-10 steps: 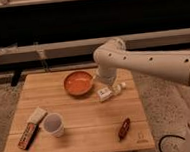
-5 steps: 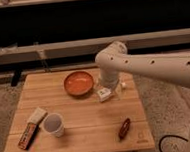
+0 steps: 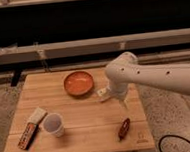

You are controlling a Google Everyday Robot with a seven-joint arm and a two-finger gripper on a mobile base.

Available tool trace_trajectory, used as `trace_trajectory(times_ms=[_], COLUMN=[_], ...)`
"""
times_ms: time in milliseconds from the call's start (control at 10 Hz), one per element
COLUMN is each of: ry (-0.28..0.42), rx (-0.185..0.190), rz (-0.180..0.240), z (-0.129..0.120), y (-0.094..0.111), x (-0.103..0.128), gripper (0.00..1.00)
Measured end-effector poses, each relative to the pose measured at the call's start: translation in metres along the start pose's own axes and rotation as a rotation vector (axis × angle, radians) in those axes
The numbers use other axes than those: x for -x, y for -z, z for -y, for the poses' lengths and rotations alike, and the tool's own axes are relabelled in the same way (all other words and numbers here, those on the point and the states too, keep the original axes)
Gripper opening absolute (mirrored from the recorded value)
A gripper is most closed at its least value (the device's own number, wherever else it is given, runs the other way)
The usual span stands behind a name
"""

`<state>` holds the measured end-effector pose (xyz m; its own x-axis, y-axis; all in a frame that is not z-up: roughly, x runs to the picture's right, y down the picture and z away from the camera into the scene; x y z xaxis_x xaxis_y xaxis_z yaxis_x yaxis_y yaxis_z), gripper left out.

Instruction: Place the pepper in the ceramic bowl

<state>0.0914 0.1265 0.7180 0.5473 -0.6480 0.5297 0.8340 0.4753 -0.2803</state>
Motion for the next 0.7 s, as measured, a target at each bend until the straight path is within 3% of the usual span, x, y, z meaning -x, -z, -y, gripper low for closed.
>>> trace_trajectory(times_ms=[300, 500, 700], ry=[0.005, -0.002, -0.010], rx=[0.024, 0.065, 0.078], rz=[-0.007, 0.005, 0.013], z=[-0.027, -0.046, -0.060], y=[-0.015, -0.037, -0.054], x=[0.017, 0.028, 0.033], gripper=[0.80, 0.80, 0.80])
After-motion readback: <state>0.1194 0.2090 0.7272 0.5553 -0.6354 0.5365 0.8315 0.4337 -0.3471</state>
